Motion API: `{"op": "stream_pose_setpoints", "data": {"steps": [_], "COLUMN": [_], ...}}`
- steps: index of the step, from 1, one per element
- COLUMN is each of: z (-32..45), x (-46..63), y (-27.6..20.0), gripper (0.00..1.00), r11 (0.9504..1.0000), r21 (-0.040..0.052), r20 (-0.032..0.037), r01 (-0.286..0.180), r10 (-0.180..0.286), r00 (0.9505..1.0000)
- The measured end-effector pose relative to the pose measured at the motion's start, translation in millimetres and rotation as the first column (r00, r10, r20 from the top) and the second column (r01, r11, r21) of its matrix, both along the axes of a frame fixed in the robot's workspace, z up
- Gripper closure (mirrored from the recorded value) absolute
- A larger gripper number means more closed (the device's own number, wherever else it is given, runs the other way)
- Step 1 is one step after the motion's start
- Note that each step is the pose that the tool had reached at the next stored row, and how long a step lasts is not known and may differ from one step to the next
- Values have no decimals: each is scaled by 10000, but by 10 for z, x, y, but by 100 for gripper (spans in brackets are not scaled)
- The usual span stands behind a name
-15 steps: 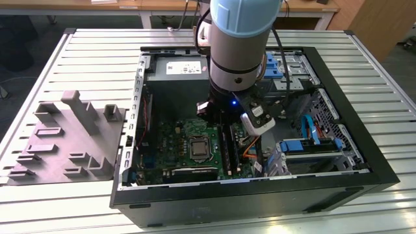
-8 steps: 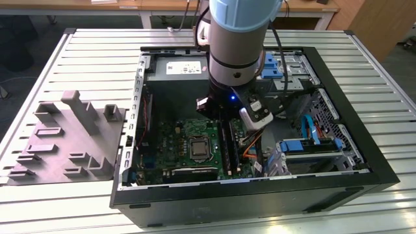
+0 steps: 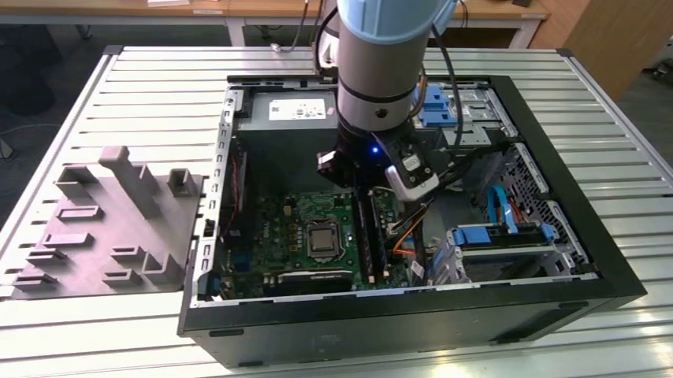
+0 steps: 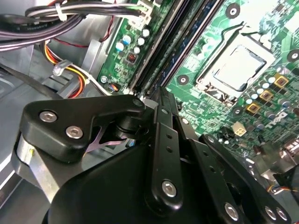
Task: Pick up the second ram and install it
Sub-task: 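Press down the second ram until it locks into place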
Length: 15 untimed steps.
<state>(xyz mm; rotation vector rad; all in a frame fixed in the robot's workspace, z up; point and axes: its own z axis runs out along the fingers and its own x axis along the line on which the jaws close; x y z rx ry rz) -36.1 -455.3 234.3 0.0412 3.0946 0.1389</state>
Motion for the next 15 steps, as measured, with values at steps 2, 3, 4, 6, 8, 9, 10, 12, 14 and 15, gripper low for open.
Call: {"op": "stream_pose_setpoints", "data": {"steps": [2,3,4,6,8,9,10,12,14,15], "z": [-11,-20,-28,-29,-30,-32,-33,-33,-33,-33], "x": [0,1,0,0,6,12,18,32,34,34], "y": [13,15,17,17,18,19,19,20,20,20], "gripper": [89,89,89,89,89,89,89,89,89,89], "r11": [10000,10000,10000,10000,10000,10000,10000,10000,10000,10000], "r21": [2,3,3,-1,0,1,2,0,0,0], "r20": [1,1,1,0,0,0,1,0,0,0], "r01": [0,-1,-1,0,0,1,0,0,1,1], "r10": [0,1,1,0,0,-1,0,0,-1,-1], "r00": [10000,10000,10000,10000,10000,10000,10000,10000,10000,10000]}}
